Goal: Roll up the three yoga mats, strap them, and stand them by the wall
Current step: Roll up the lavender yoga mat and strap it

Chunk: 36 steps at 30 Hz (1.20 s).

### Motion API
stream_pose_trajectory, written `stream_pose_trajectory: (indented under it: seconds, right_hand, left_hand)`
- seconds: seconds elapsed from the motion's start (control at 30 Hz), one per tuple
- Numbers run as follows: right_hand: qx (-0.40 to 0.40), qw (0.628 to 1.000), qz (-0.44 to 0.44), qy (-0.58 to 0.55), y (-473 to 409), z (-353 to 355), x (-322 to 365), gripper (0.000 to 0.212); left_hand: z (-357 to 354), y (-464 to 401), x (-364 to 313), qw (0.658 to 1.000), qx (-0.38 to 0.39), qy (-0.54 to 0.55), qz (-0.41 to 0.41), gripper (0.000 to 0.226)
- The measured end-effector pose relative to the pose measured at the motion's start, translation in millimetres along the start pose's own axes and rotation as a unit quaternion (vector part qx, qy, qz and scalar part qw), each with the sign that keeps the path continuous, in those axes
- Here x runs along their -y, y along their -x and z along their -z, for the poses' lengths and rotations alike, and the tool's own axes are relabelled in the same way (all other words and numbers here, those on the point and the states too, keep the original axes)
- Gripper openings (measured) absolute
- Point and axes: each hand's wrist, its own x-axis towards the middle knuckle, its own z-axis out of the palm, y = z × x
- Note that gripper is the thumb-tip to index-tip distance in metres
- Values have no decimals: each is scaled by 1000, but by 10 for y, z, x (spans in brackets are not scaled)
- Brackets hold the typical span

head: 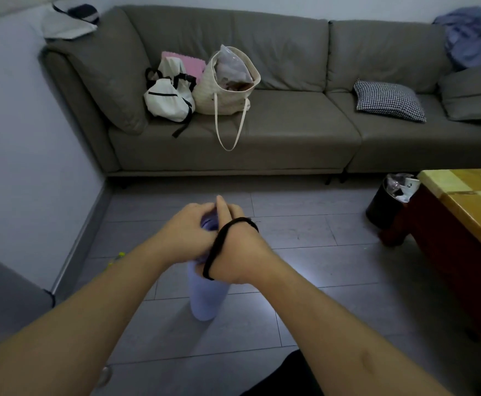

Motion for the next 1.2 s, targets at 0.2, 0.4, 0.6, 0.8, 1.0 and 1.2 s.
stream_pose_trajectory:
  seconds: [0.2,0.4,0.6,0.8,1.0,1.2]
  right_hand:
    - [-36,998,-43,-7,-38,80,-255,124]
    - [-10,998,-59,1,-64,141,-291,117]
    - [7,997,-62,39,-43,154,-163,91]
    - [4,1000,-16,22,-41,195,-228,87]
    - [45,999,-22,-4,-11,339,-396,102]
    - [46,999,-9,-16,1,308,-429,98]
  left_hand:
    - [-94,270,55,981,-14,195,12,49]
    - [-291,358,104,993,-46,100,-49,37]
    - [-208,342,111,994,-91,-12,-63,15]
    - [-163,372,212,993,-117,-6,-26,17]
    - [-144,289,264,982,-69,173,-5,19]
    - [-167,261,462,976,-78,201,-13,22]
